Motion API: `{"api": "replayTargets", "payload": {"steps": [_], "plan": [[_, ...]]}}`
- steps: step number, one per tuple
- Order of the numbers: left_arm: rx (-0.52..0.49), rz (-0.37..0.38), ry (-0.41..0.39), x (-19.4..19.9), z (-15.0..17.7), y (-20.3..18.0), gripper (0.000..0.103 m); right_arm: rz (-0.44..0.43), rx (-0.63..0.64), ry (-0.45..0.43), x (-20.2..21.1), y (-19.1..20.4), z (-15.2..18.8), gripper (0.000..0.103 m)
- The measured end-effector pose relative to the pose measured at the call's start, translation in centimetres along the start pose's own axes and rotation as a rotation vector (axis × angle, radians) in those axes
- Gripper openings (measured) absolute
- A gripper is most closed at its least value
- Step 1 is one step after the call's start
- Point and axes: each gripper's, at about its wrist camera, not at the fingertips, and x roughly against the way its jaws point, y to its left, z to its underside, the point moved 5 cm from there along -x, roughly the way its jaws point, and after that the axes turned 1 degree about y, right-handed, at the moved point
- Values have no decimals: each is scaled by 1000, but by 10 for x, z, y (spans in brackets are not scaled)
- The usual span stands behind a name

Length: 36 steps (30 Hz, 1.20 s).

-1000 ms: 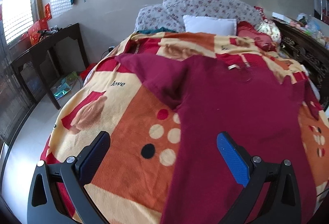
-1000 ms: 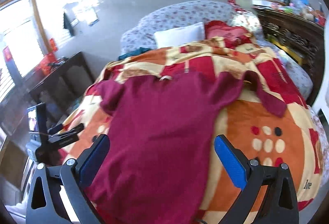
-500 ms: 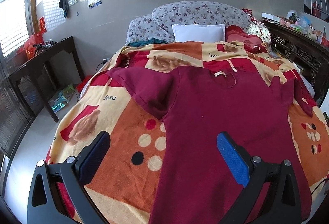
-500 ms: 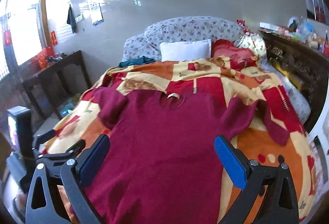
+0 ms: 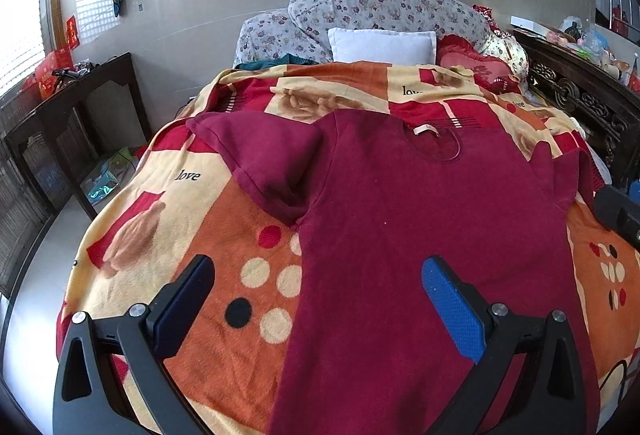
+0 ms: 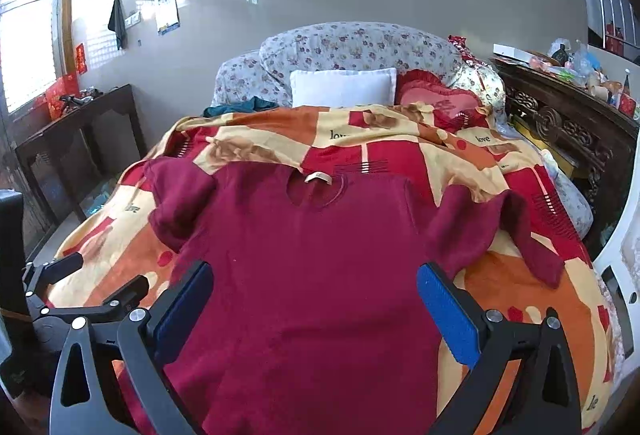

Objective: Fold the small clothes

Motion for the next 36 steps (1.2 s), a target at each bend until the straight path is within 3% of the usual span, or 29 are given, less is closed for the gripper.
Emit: {"api": "replayTargets", "payload": {"steps": [36], "plan": [[0, 18, 47, -57, -13, -18, 103, 35, -54, 114, -71, -18, 16, 103]]}}
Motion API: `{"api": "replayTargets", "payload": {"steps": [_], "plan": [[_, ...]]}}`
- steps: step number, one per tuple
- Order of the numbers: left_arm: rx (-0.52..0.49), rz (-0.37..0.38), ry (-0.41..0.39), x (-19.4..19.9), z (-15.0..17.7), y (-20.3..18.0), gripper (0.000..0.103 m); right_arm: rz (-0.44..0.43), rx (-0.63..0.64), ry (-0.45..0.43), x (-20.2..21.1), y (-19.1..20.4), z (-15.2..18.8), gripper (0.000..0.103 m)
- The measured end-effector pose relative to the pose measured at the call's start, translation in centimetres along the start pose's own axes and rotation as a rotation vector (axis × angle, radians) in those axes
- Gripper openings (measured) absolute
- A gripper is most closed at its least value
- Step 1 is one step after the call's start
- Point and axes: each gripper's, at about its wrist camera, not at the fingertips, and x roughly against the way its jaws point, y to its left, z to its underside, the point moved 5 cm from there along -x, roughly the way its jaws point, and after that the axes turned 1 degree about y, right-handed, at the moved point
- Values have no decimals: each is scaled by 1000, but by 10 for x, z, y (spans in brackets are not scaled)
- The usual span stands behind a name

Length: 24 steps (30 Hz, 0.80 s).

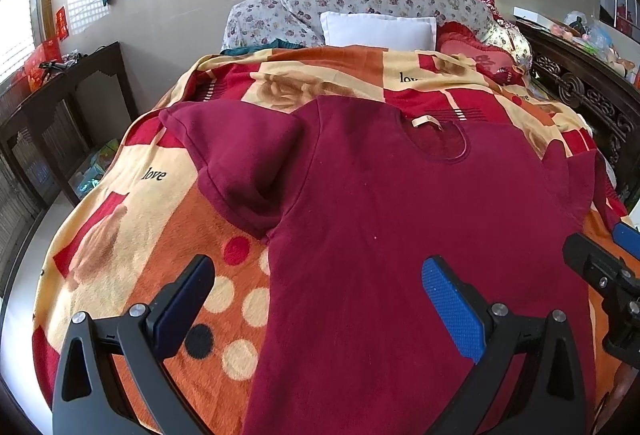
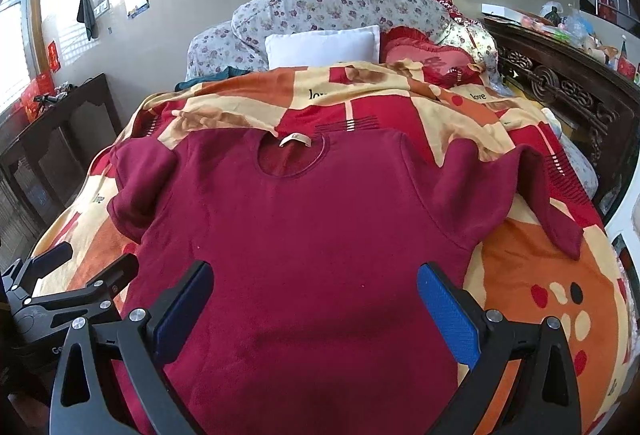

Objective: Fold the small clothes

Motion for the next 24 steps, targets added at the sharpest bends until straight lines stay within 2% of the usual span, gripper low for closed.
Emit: {"api": "replayTargets", "payload": {"steps": [24], "plan": [[11, 13, 55, -38, -9, 4, 103, -11, 0, 56, -55, 6, -7, 103]]}}
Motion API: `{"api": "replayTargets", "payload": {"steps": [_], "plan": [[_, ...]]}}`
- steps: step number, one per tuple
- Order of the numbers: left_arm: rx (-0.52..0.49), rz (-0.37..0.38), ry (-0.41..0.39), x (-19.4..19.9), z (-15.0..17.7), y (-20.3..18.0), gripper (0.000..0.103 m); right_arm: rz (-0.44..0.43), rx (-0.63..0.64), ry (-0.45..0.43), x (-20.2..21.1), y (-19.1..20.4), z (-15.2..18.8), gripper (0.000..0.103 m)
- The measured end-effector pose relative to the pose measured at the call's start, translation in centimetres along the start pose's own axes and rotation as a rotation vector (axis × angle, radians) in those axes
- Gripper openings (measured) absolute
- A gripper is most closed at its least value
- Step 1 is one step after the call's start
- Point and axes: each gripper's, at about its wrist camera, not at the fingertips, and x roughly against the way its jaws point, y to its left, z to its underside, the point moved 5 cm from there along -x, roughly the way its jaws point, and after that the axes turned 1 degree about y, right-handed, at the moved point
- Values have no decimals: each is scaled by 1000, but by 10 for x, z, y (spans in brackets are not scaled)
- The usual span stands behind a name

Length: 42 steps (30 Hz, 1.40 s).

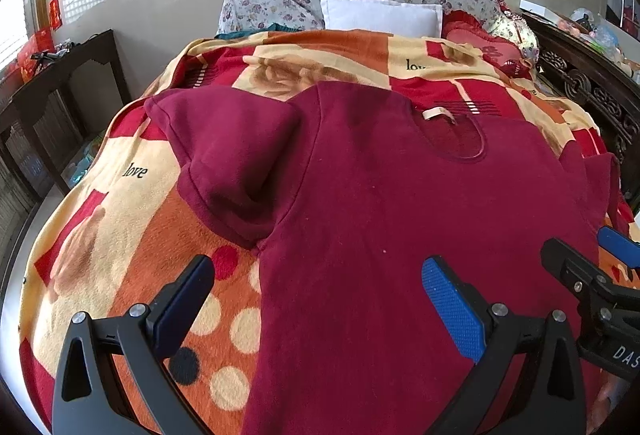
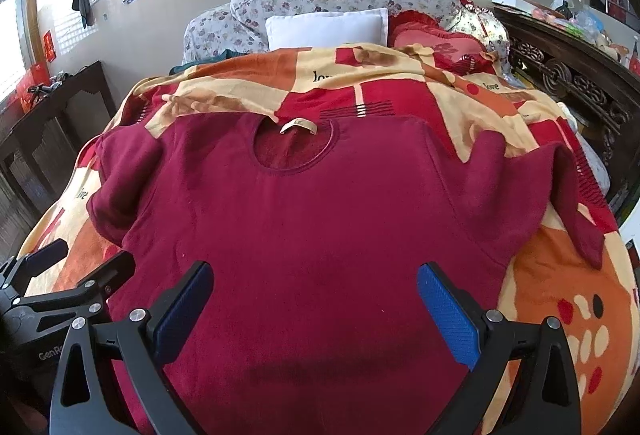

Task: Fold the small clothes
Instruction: 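Grasp the sweatshirt sleeve cuff with the left gripper and lift it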

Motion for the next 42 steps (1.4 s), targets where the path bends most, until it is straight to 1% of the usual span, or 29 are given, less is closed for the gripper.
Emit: {"api": "replayTargets", "payload": {"steps": [7, 10, 14, 18, 22, 24, 26, 28, 31, 33, 34, 36, 38, 39, 40, 41, 42], "plan": [[8, -11, 23, -18, -7, 13, 103, -18, 3, 22, -23, 9, -4, 103], [29, 3, 26, -22, -15, 27, 103, -26, 6, 24, -29, 13, -6, 103], [92, 6, 27, -32, -34, 68, 103, -55, 6, 29, -34, 19, -7, 103], [176, -64, -7, -50, -61, 127, 103, -68, 24, 21, -34, 25, -7, 103], [247, -141, -12, -86, -91, 184, 103, -84, 29, 31, -38, 28, -5, 103], [291, -147, -6, -103, -102, 206, 103, -94, 29, 41, -42, 30, -4, 103], [358, -137, -7, -122, -113, 227, 103, -101, 33, 49, -45, 32, -3, 103], [420, -137, -22, -135, -123, 245, 102, -110, 37, 58, -49, 33, -1, 103], [485, -162, -42, -152, -137, 264, 102, -125, 41, 78, -56, 36, 3, 103], [510, -148, -31, -169, -146, 270, 102, -135, 45, 91, -60, 39, 6, 103], [516, -139, -21, -176, -148, 271, 100, -140, 48, 98, -62, 40, 7, 103], [517, -116, -17, -186, -149, 268, 86, -143, 55, 110, -66, 42, 10, 103], [504, -89, -35, -191, -153, 264, 57, -141, 56, 116, -67, 43, 12, 103], [493, -89, -49, -189, -156, 262, 46, -142, 52, 118, -67, 42, 12, 103], [478, -93, -53, -185, -157, 261, 19, -143, 48, 117, -66, 41, 12, 103], [472, -98, -47, -180, -158, 263, 13, -145, 40, 113, -64, 40, 11, 103], [483, -81, -47, -173, -159, 264, 11, -146, 34, 108, -62, 38, 10, 103]]}}
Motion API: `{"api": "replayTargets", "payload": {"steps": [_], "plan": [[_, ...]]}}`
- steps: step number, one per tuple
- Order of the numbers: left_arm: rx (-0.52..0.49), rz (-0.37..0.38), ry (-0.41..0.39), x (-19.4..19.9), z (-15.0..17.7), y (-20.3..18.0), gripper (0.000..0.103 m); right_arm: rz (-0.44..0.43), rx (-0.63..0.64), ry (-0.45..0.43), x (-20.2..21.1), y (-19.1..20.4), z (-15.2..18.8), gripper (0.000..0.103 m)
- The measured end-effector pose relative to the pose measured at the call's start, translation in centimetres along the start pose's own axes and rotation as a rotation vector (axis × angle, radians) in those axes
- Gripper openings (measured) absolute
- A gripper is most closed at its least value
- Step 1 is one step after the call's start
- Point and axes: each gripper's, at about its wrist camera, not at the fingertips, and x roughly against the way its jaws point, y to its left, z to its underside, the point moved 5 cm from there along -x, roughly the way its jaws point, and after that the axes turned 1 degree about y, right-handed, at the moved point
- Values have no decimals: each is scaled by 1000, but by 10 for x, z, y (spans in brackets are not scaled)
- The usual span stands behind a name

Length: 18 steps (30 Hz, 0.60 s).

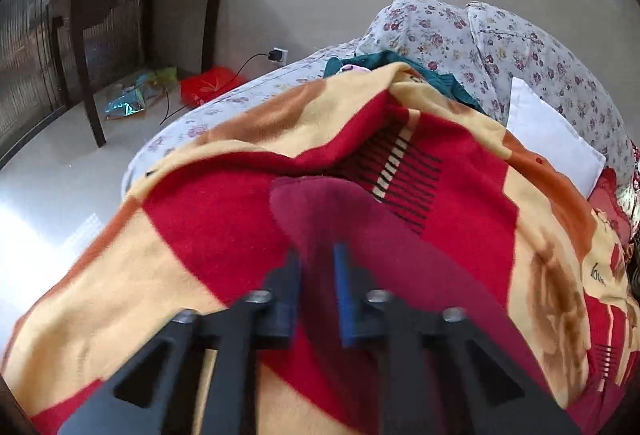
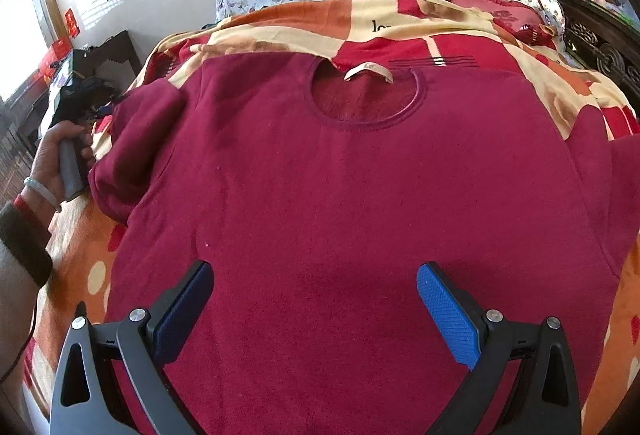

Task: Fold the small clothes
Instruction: 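Grasp the sweatshirt sleeve cuff with the left gripper and lift it, then fold the held sleeve across the shirt body and open the left gripper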

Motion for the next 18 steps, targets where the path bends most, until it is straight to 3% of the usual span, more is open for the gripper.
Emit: {"api": "replayTargets", "payload": {"steps": [3, 6, 10, 14, 18], "plan": [[2, 46, -45, 45, -8, 0, 11, -11, -21, -27, 13, -4, -3, 103], [-89, 69, -151, 116, -12, -18, 11, -18, -55, -54, 27, -11, -5, 103], [-230, 178, -259, 215, 4, -65, 11, -19, -94, -90, 46, -25, -7, 103], [-390, 311, -297, 281, 50, -138, 11, 6, -134, -131, 69, -49, -8, 103], [-528, 431, -247, 295, 124, -209, 11, 72, -191, -148, 85, -87, -4, 103]]}}
